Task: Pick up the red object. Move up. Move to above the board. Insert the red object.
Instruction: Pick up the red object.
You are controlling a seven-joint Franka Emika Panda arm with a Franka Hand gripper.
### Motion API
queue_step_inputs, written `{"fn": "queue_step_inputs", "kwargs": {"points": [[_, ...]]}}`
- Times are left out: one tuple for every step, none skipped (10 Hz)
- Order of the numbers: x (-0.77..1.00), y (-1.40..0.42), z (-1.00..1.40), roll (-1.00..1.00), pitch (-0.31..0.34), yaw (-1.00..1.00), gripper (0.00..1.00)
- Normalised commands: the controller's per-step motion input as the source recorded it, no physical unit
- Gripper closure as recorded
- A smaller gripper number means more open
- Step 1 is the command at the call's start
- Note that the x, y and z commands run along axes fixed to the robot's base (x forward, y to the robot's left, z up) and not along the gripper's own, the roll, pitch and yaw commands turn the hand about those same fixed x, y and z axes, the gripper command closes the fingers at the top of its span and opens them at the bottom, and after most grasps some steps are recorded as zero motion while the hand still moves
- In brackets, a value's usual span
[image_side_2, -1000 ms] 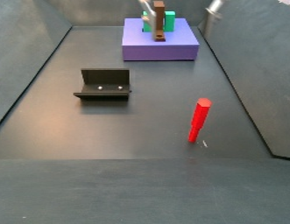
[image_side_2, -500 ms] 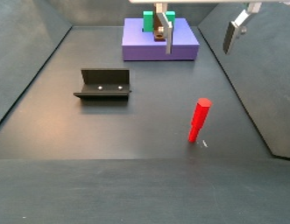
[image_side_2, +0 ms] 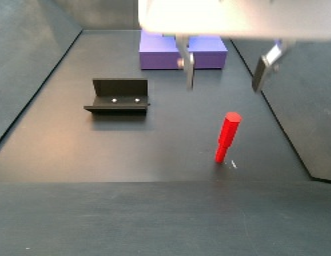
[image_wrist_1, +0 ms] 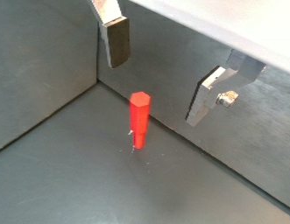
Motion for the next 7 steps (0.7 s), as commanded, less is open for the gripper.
{"fn": "queue_step_inputs", "kwargs": {"points": [[0.0,0.18,-0.41,0.0,-0.117,0.0,0.0],[-0.03,0.1,-0.36,-0.02,-0.116,0.0,0.0],[-0.23,0.03,-0.3,-0.07,-0.144,0.0,0.0],[-0.13,0.0,-0.3,-0.06,-0.139,0.0,0.0],[-0.14,0.01,-0.31,-0.05,-0.13,0.0,0.0],[-0.22,0.05,-0.33,-0.01,-0.131,0.0,0.0],[-0.19,0.1,-0.35,0.0,-0.137,0.0,0.0]]}}
